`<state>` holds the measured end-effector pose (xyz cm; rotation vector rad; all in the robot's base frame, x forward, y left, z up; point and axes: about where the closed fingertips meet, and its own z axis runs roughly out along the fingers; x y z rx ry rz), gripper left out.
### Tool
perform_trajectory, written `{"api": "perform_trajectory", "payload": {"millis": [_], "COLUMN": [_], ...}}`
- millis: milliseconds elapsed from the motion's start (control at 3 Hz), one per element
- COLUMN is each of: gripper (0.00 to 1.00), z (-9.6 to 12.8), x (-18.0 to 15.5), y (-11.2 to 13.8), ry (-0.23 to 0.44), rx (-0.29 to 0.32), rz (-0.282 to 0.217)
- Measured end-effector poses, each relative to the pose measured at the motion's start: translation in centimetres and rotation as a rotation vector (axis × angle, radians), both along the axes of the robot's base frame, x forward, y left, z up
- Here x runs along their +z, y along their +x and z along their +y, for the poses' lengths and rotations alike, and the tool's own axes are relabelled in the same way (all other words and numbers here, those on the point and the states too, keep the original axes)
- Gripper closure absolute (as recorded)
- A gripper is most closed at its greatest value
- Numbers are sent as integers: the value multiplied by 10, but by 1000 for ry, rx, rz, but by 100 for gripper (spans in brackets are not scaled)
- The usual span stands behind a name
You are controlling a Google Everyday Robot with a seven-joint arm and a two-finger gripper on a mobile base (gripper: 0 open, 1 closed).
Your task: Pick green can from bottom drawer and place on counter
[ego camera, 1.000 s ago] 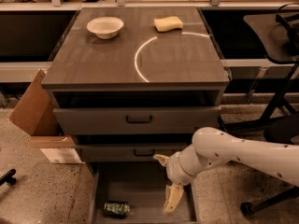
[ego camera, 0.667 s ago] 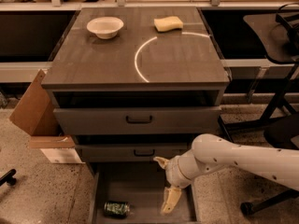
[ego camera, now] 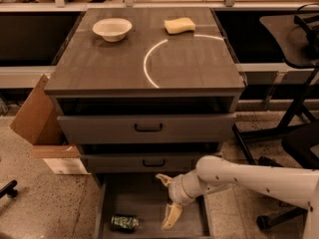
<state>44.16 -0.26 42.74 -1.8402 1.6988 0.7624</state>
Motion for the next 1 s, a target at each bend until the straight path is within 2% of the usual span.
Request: {"api": "perform_trajectory", "payload": {"millis": [333,667,1000], "gripper": [0,0,0], "z": [31,32,46], "x": [-43,-45,-71], "y": [-1,-2,4], "ry": [42,40,12], "rx": [7,7,9], "rz": [71,72,78]}}
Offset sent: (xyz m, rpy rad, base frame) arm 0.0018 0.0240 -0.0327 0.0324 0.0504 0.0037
